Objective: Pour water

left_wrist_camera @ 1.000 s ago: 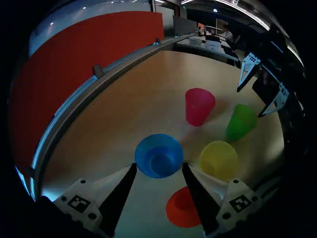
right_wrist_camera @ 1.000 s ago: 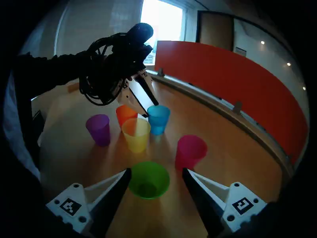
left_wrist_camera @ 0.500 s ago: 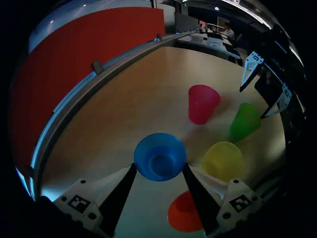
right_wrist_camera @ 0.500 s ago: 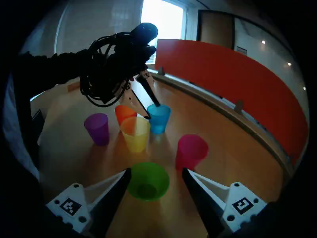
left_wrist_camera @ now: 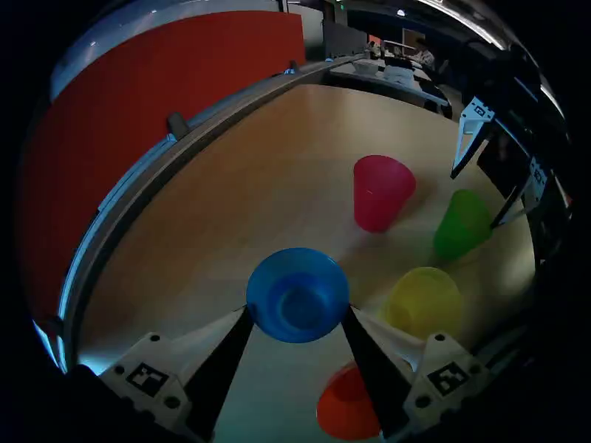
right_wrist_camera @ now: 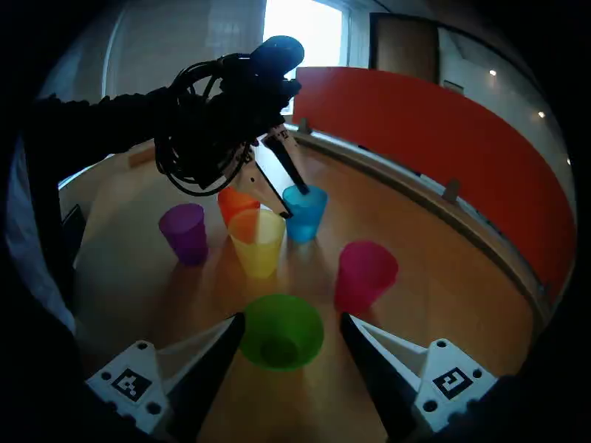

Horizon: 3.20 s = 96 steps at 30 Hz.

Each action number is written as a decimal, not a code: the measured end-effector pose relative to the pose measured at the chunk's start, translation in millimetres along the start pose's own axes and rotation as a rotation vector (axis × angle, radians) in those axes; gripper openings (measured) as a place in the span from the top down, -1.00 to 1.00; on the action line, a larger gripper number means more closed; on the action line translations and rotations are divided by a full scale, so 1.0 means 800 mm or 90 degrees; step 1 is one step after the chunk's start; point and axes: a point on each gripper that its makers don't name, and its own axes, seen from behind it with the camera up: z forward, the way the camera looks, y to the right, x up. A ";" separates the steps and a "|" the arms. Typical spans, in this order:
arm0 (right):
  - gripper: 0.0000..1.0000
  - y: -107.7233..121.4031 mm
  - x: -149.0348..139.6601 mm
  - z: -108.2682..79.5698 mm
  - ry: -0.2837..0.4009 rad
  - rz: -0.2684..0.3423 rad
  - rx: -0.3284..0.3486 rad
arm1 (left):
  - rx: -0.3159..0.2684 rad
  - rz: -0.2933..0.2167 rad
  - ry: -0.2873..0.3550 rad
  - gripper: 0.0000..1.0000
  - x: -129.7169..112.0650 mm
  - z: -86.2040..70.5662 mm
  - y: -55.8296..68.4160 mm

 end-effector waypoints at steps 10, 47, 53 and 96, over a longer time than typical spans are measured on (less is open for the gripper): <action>-0.99 -0.008 -0.006 0.002 -0.005 0.006 0.010 | -0.001 0.003 -0.002 -0.70 -0.001 0.006 0.001; -0.99 -0.015 -0.031 0.023 -0.019 0.015 0.025 | -0.001 0.013 0.000 -0.70 -0.002 0.019 0.001; -0.99 -0.013 -0.032 0.026 -0.018 0.018 0.026 | 0.006 0.027 0.002 -0.70 -0.002 0.022 0.000; -0.99 -0.011 -0.038 0.037 -0.007 0.005 0.015 | 0.003 -0.002 0.048 -0.62 0.003 0.022 -0.001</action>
